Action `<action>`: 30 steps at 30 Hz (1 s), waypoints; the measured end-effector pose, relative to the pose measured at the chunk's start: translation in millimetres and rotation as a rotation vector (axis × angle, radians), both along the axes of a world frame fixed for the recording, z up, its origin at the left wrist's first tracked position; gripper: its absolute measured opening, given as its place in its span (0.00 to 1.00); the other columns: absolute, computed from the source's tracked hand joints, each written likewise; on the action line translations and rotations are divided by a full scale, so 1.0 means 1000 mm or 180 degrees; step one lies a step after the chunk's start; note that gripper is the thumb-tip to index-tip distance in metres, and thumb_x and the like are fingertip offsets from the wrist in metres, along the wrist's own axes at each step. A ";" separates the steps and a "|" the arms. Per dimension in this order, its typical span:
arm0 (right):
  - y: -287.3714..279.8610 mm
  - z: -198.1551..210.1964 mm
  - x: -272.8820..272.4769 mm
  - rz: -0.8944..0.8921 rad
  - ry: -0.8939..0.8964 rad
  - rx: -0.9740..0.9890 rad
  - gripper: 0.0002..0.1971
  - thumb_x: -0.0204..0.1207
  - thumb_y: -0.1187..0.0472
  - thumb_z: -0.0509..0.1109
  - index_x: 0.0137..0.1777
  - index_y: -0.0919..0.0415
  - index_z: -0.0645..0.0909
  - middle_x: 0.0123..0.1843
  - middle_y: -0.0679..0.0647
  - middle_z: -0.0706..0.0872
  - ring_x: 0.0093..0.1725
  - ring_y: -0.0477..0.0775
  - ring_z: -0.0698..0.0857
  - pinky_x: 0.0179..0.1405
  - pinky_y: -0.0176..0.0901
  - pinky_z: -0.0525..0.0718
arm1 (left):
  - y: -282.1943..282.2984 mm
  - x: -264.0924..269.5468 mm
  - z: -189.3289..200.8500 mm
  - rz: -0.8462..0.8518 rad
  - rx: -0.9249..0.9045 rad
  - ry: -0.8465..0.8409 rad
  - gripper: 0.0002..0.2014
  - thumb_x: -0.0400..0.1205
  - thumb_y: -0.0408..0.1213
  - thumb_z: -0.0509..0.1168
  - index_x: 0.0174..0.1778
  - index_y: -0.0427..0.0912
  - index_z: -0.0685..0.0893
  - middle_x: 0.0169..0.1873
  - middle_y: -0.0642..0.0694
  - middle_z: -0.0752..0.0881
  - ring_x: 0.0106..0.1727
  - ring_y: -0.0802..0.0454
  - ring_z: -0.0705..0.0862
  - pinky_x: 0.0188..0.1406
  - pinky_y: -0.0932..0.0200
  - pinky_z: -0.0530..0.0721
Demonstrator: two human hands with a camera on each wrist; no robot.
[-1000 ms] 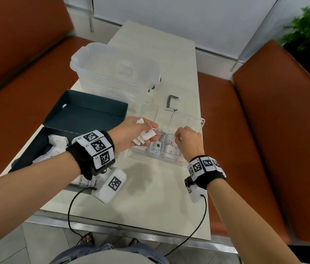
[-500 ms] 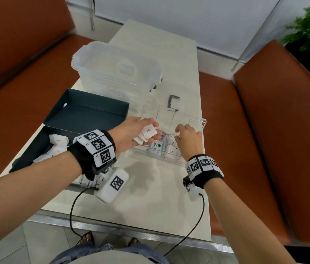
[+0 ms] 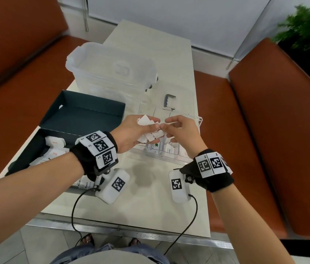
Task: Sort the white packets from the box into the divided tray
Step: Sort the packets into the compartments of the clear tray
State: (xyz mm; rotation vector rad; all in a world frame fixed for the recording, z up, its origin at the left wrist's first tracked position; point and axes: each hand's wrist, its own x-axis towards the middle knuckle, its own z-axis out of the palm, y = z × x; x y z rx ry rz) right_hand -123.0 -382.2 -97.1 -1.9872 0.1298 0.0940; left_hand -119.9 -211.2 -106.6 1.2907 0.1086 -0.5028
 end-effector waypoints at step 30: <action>-0.005 -0.001 -0.006 -0.0236 0.0258 0.0712 0.08 0.73 0.65 0.77 0.48 0.66 0.84 0.38 0.58 0.89 0.30 0.48 0.86 0.31 0.37 0.85 | -0.010 -0.006 0.002 0.0084 -0.0098 -0.0091 0.12 0.84 0.36 0.65 0.61 0.35 0.85 0.46 0.38 0.89 0.37 0.49 0.91 0.29 0.60 0.87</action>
